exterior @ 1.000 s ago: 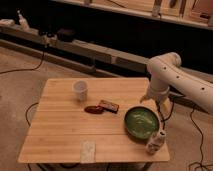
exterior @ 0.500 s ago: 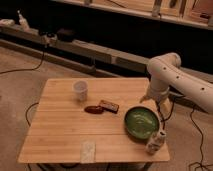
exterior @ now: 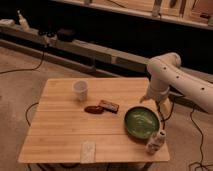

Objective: Place the pepper on the white sponge

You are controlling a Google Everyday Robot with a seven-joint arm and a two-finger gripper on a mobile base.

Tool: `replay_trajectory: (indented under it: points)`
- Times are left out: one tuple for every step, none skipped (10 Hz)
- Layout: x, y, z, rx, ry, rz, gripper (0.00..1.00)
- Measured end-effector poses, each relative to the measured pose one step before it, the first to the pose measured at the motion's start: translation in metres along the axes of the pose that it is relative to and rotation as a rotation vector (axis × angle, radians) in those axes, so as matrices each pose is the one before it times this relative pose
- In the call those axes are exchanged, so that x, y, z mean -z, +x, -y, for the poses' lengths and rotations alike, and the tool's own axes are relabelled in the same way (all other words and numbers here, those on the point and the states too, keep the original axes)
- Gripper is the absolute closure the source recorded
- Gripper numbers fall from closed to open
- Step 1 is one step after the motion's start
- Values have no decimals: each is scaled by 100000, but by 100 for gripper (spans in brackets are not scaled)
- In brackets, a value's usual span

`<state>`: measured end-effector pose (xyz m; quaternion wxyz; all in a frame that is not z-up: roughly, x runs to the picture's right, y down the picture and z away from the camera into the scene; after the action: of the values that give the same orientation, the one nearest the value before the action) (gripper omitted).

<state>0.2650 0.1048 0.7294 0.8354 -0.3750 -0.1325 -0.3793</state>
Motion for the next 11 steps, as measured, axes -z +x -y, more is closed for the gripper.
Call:
replay_trajectory:
  points:
    - [4,0,2,1,5,-2,20]
    - [-2,0,-7,-6,-11,3,20]
    - [1,1,0,1,5,-4,20]
    - [-6,10,-35,-65,5,14,20]
    - [0,3,-5,-4,-9,-8,20]
    - [-1,-3,6,7,8,7,20]
    - [2,1,-3,-2,-3,-3,20]
    - [-1,2,-3,-4,-1,-5,20]
    - [4,66,13,509,-194,-342,20]
    - [42,185,43,1549,-388,-780,20]
    - [64,240,232,3701,-503,-1185,20]
